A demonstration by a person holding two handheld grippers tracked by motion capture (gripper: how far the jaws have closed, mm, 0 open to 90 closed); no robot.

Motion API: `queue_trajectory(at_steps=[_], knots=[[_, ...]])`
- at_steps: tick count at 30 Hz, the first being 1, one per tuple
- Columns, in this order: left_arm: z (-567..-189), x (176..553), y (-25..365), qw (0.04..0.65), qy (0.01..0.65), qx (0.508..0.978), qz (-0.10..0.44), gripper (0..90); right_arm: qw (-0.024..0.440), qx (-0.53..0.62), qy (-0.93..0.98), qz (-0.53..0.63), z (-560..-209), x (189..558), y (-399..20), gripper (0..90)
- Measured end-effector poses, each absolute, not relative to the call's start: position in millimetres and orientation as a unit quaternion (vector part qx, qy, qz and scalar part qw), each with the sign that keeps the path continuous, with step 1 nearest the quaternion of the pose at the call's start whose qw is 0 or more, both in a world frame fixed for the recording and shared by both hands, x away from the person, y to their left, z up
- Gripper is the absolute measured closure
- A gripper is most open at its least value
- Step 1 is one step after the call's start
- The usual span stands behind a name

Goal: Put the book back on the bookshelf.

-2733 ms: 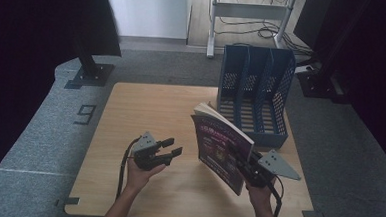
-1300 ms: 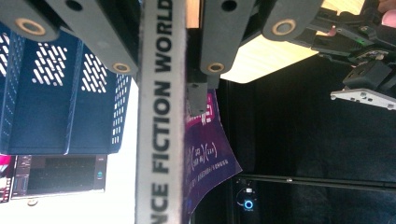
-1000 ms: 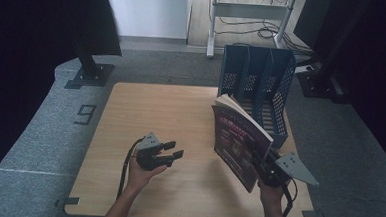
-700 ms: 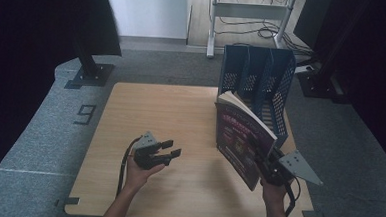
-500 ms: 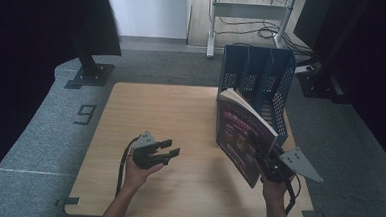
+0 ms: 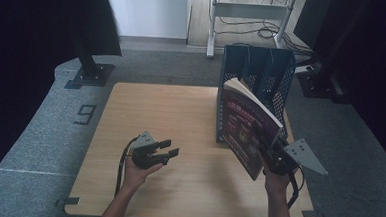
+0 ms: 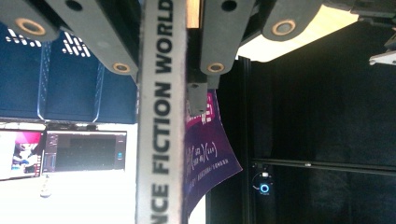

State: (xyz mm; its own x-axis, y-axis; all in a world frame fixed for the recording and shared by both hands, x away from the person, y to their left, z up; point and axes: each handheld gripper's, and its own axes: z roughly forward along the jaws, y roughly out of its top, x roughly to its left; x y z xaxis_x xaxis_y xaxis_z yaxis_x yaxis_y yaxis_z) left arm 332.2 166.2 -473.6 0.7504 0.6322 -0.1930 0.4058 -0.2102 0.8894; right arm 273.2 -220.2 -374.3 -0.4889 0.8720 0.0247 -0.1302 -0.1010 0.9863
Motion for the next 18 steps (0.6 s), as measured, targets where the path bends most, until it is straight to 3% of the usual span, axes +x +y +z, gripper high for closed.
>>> queue_trajectory(at_steps=[18], knots=[[-475, 333, 168, 0.529, 0.339, 0.771, 0.105, 48.0, 0.392, 0.351, 0.544, 0.654, -366, 293, -219, 81.4]])
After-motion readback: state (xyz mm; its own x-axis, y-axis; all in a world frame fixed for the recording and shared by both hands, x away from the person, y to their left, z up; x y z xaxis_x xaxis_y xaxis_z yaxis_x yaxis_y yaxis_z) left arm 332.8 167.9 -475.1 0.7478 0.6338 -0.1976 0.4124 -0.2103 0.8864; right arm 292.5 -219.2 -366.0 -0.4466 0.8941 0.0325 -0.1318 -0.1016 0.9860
